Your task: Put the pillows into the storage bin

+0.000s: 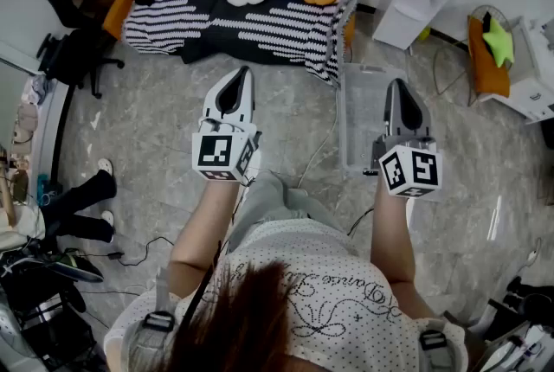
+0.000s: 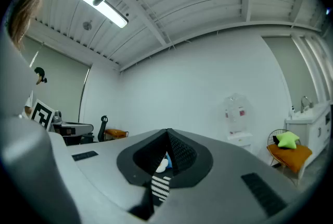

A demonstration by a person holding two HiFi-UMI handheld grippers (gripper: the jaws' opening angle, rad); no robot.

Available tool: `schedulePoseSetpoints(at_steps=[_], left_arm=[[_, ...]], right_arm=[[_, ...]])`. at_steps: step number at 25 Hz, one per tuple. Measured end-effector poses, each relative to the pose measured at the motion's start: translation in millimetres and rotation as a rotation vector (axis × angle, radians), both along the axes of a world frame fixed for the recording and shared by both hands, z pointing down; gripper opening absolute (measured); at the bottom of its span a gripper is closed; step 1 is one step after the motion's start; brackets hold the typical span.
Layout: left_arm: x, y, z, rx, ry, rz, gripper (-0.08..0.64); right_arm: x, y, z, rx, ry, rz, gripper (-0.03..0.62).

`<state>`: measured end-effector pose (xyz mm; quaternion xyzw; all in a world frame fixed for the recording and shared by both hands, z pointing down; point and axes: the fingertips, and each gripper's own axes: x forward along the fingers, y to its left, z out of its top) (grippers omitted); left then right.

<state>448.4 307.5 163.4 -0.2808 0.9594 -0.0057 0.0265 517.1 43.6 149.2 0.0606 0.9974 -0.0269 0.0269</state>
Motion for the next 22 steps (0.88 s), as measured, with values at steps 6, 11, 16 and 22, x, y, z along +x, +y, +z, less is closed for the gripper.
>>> schedulePoseSetpoints(at_steps=[6,11,16,22], left_arm=[[5,-12,-1,0.004,0.007,0.009,0.002],[4,-20,-1,0.024,0.031,0.017,0.107],[0,-27,-1,-0.005,0.032,0.019,0.223],[-27,-40,3,0.002,0.057,0.056,0.338]], right_arm=[[2,-9,-3,0.01,-0.017,0.03,0.011],[-1,-8,-3,-0.01,-0.013,0.004,0.182],[-7,-12,-1,-0.015,-0.016,0.01,0.237],[-37,-10,7,-0.017,0.028,-0.005,0.374]])
